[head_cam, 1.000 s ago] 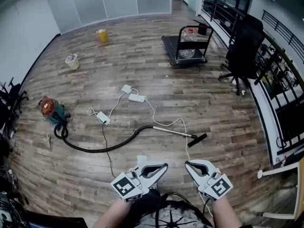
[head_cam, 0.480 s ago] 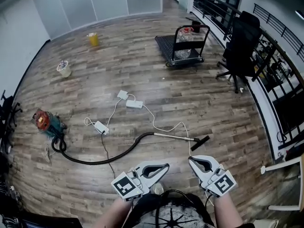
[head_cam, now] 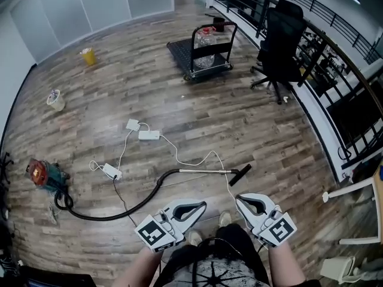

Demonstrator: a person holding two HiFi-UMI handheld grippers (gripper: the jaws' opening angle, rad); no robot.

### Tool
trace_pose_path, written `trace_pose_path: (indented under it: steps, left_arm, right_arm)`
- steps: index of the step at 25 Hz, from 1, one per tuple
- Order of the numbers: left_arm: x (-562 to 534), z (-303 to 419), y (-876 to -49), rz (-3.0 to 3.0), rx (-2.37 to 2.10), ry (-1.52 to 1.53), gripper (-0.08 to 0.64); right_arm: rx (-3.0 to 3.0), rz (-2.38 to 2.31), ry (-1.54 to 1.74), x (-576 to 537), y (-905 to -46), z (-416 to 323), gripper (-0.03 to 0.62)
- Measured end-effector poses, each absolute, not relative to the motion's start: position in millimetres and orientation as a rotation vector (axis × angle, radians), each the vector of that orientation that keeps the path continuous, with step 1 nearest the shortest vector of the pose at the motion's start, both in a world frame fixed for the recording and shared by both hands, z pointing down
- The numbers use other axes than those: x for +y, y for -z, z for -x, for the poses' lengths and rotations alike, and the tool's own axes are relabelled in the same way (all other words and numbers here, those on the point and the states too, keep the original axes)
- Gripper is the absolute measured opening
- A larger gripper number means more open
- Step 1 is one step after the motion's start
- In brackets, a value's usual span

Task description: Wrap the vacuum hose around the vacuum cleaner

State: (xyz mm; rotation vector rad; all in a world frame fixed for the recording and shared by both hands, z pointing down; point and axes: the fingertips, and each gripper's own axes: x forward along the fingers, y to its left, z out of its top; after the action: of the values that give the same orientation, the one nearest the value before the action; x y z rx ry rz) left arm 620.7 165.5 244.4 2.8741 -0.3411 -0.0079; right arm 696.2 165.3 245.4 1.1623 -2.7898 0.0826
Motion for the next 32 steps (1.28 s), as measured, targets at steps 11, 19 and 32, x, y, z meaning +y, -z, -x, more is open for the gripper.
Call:
trace_pose_path:
  steps: [11, 19, 32]
  left_arm:
    - [84.8, -680.5, -244.8, -2.831, -0.478, -0.032, 0.000]
    - [48.6, -732.5, -247.1, -2.881, -0.600, -0.113, 0.000]
    - [5.6, -745.5, -269.5, -2.891, -0.704, -0.200, 0.000]
  right_arm:
    - [-2.830, -1.060, -0.072, 82.7, -247.6, -762.1, 0.005]
    - [-2.919, -0.963, 0.051, 40.9, -241.2, -805.2, 0.005]
    - [-2.970, -0.875, -0.012, -2.0, -277.1, -810.0, 0.005]
